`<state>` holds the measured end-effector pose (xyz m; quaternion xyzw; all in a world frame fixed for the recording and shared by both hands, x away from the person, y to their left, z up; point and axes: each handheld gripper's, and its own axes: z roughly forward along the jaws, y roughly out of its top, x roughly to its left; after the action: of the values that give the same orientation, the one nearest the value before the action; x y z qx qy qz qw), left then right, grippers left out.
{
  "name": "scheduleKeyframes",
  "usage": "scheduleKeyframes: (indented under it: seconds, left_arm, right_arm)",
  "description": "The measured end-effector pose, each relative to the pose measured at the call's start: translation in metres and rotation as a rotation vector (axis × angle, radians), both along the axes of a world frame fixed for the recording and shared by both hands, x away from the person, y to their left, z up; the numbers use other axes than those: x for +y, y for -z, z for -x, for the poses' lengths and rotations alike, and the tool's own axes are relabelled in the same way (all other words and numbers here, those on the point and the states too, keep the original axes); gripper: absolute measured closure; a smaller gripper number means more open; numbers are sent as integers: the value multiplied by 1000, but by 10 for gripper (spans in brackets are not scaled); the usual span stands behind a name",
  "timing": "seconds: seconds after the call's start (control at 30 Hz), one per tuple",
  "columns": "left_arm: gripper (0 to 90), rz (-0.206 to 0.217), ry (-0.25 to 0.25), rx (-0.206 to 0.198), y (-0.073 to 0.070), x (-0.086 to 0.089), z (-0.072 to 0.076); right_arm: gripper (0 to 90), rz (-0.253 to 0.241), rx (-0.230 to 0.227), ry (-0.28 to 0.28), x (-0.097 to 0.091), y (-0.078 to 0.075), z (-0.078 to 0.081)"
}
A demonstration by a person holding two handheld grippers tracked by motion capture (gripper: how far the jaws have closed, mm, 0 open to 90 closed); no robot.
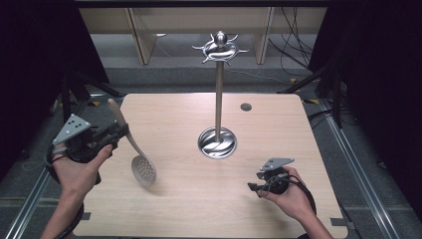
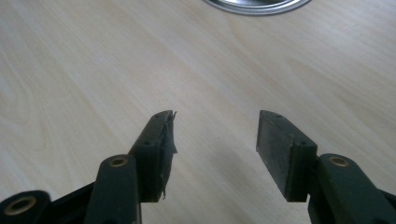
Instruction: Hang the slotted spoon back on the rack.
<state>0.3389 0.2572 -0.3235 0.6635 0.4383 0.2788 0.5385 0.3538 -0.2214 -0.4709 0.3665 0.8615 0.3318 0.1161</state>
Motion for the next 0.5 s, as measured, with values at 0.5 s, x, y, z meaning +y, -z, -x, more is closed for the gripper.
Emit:
scheduleKeyframes:
  seconds: [0.5]
  left_arm:
    - [709, -25, 62, 9, 3, -18, -7]
  right_arm:
    - [469, -57, -53, 138, -13, -12, 4]
